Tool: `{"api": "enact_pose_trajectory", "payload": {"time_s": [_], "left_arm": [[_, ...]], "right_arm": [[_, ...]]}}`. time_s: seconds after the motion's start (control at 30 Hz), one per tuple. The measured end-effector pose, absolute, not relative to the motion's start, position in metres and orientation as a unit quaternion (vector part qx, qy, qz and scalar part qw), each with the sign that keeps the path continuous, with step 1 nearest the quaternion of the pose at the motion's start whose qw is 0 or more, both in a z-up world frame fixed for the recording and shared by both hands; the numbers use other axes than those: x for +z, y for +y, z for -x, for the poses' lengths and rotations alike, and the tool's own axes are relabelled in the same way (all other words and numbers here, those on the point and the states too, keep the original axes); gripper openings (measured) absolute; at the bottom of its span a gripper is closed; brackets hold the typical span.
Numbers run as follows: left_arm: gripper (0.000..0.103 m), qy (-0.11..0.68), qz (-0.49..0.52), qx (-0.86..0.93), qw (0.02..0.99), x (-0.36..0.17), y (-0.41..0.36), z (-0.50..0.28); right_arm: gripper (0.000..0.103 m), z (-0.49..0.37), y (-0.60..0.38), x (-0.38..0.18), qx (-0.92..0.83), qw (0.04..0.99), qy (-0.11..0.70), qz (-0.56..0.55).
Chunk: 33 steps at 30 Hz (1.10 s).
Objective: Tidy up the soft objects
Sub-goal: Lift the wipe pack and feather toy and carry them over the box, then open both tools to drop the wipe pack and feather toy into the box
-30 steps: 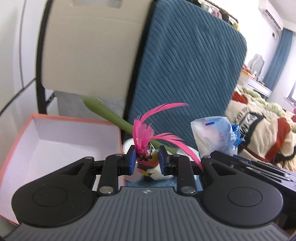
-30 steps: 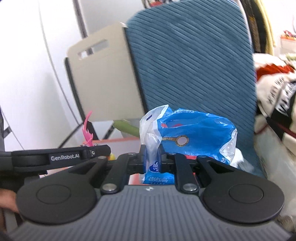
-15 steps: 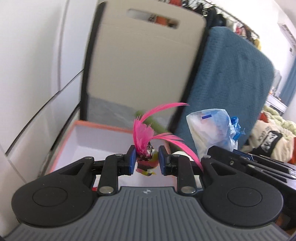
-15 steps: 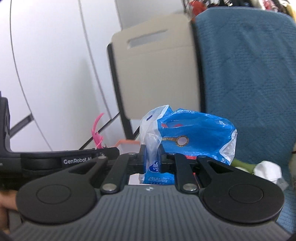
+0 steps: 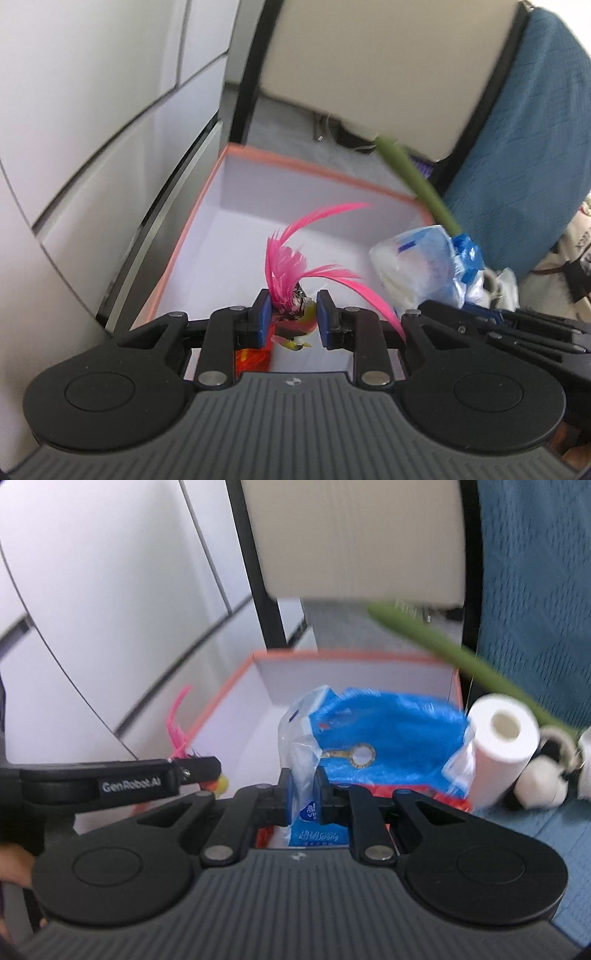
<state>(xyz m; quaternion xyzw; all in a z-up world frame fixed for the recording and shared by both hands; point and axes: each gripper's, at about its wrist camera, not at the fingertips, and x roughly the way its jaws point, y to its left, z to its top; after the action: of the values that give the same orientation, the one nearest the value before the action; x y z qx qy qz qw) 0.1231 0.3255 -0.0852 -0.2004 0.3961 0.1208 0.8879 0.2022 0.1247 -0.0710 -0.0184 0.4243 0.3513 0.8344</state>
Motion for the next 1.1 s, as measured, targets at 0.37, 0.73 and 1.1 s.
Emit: {"api": "enact_pose_trajectory", "payload": {"time_s": [0.37,0.73,1.1], "left_arm": [[0.030,0.423,0.211,0.127,0.872,-0.114,0.343,-0.133],[0.062,0.373,0.182,0.141,0.899,-0.079,0.327,-0.118],[0.062,0.309,0.168,0.126,0.928,-0.024,0.278,-0.103]], "right_arm": [[0.016,-0.207,0.144,-0.106,0.339,0.820,0.460,0.035],[0.049,-0.192,0.125,-0.076,0.345,0.833,0.432,0.009],[0.049,-0.170,0.069,-0.027,0.336,0.871,0.358,-0.025]]}}
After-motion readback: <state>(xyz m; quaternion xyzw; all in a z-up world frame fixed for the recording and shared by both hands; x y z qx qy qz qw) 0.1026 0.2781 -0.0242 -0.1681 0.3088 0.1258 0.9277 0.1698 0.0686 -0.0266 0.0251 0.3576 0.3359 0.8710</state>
